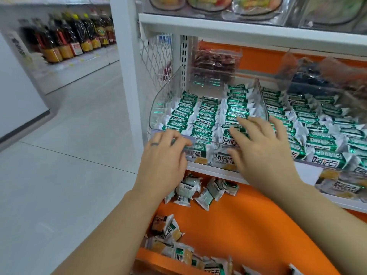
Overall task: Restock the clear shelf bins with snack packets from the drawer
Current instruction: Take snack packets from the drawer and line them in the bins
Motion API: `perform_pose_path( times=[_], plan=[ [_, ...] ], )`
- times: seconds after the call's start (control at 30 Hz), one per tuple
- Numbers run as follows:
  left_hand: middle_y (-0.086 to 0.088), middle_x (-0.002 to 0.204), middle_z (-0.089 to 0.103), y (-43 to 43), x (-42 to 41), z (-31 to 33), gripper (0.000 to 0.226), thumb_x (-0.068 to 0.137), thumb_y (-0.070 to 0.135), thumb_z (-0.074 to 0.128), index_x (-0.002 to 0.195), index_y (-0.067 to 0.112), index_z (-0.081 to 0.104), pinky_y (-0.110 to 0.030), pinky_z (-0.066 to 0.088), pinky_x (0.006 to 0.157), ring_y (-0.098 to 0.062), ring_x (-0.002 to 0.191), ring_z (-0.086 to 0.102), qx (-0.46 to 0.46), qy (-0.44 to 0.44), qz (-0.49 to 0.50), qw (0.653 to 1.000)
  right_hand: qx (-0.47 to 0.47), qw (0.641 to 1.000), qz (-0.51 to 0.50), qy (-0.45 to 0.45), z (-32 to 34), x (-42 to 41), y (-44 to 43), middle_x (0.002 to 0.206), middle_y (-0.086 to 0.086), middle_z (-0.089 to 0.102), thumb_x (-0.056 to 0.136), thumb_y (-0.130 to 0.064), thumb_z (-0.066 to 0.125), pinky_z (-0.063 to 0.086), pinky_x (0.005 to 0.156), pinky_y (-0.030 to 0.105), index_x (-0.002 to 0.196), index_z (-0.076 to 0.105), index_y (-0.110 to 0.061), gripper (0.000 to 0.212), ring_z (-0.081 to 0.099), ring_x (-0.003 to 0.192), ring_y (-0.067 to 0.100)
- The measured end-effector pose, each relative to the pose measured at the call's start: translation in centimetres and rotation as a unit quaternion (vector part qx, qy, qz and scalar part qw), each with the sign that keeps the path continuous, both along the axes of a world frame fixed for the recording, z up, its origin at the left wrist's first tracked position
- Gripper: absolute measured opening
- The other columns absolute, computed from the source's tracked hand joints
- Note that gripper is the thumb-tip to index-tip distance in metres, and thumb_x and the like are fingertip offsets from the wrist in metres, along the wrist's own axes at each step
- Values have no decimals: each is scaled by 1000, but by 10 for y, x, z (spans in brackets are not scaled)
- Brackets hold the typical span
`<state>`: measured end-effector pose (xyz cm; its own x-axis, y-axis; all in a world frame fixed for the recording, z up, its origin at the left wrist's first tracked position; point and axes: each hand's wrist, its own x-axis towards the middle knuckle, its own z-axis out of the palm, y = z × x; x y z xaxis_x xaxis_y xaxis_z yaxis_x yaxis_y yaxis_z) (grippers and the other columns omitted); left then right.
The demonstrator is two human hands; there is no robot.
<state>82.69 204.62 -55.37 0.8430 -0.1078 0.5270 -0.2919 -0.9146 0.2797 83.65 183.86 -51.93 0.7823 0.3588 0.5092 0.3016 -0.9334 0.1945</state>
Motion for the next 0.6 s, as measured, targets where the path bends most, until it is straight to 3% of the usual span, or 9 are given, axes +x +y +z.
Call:
perform_pose_path(
  times=[0.07,0.17,0.27,0.4,0.47,0.6],
  plan=[
    [-1,103,58,0,0,0,26,80,13,64,105,20,67,-39,47,81,-23,100,52,1,-2,-1,1000,-25,999,-11,34,-13,-6,9,130,20,57,89,-44,36,21,110,52,126,58,0,62,52,123,37],
    [-1,103,58,0,0,-1,26,80,13,64,105,20,66,-38,47,81,-23,100,52,5,-10,-3,1000,-55,996,-32,62,-28,-5,12,133,28,52,85,-39,63,29,109,57,130,50,9,67,51,124,42],
    [-1,102,58,0,0,-1,26,80,13,64,105,20,67,-39,47,80,-23,99,52,6,-16,-4,1000,-64,993,-50,85,-27,-2,13,134,28,51,73,-45,74,31,107,59,132,49,7,82,51,124,42],
    [0,100,60,4,-3,-3,23,82,12,61,103,19,67,-38,47,80,-23,96,55,8,-16,-21,1000,-56,995,-34,81,-22,-3,13,130,27,55,63,-47,82,36,102,60,129,55,3,86,55,119,42],
    [3,100,61,12,-5,-5,22,85,11,58,103,20,67,-33,45,78,-20,93,57,5,9,-30,999,-32,997,-21,70,-22,-8,12,134,24,52,69,-48,78,33,106,58,132,51,2,85,51,124,40],
    [6,101,64,38,-14,-23,20,89,12,56,104,20,67,-24,40,66,-15,82,62,3,92,-34,995,28,997,56,41,-37,-32,14,146,12,43,86,-46,49,24,112,52,139,46,-11,64,37,137,31]
  ],
)
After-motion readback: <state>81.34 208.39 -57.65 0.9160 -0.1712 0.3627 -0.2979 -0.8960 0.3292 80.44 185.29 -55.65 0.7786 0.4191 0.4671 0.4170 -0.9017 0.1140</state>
